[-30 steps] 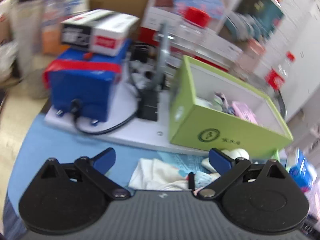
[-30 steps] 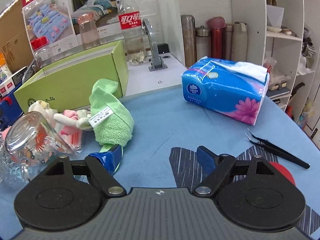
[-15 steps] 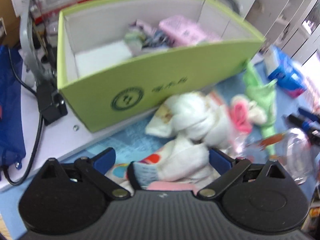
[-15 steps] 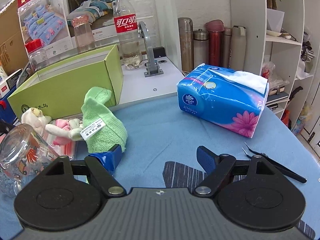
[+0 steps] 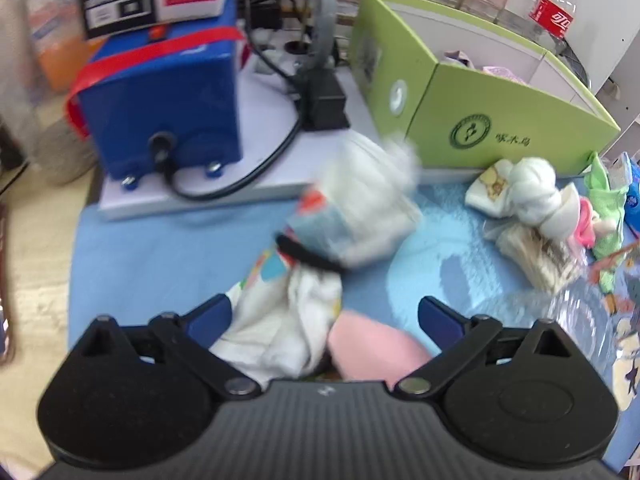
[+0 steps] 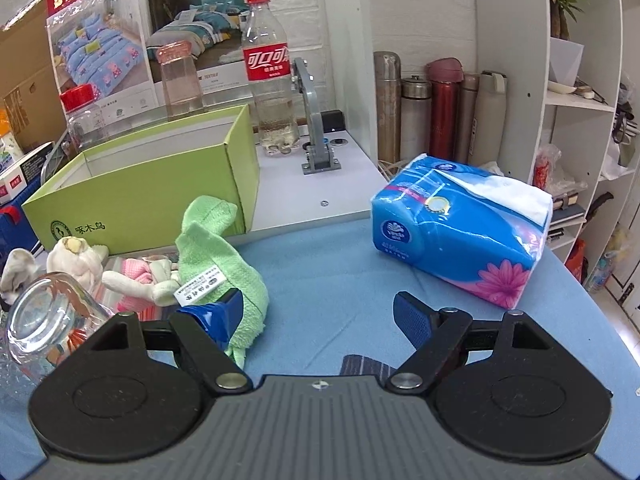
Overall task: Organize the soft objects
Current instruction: 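Move the left tool past the white sock toward the green patterned sachet, then grasp the green patterned sachet with the left tool while the right tool grasps the green towel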
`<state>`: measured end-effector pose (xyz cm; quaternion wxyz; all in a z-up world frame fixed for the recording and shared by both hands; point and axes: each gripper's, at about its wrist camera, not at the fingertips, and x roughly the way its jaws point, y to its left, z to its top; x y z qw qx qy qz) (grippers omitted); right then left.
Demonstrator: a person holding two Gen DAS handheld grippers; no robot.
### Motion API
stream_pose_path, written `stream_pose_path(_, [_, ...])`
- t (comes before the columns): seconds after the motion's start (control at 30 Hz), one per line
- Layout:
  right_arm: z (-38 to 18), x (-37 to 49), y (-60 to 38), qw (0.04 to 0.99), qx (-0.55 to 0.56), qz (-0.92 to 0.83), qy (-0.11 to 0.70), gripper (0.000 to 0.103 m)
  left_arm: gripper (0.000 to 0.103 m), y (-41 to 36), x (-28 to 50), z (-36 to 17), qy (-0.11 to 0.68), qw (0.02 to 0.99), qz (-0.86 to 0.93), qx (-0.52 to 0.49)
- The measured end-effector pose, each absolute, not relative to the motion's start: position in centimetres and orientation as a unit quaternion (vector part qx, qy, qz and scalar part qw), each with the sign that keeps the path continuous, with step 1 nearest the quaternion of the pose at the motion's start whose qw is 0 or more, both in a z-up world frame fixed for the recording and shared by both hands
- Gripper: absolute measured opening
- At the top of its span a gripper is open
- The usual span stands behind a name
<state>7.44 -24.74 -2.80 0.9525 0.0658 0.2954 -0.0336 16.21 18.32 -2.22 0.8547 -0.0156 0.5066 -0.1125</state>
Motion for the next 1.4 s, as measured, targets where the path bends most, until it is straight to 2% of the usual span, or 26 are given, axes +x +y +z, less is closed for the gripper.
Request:
stream_pose_path(0.27, [-2.6, 7.5, -23.9, 0.953, 0.057, -0.023, 0.296, 0.069, 0.099, 19.6, 10.1, -0.1, 0.456, 0.883, -0.098, -0.057])
stream_pose_path(0.43, [-2.6, 7.8, -24.5, 0.952, 0.055, -0.027, 0.299, 0.069, 0.099, 19.4, 7.0, -1.5, 0.443, 0.891, -0.055, -0.083])
stream_pose_path(0.53, [-2.7, 8.2, -24.8, 0.951, 0.056, -0.031, 0.303, 0.069, 0.099, 18.9, 7.4, -2.6, 0.437, 0.894, -0.038, -0.089])
stream_pose_path(0.8, [-3.3, 9.4, -24.6, 0.947, 0.048, -0.017, 0.318, 0.069, 0.099, 16.0, 8.8, -3.7, 0.427, 0.902, -0.054, -0.022])
stream_pose_path(1.2, [-2.7, 13.9, -21.6, 0.943, 0.022, 0.040, 0.329, 0.069, 0.099, 16.4, 8.9, -3.8, 0.423, 0.903, -0.056, -0.045])
stream_pose_path(1.4, [-4.2, 13.9, -22.0, 0.920, 0.026, 0.073, 0.384, 0.069, 0.099, 16.4, 9.1, -3.8, 0.425, 0.902, -0.059, -0.050])
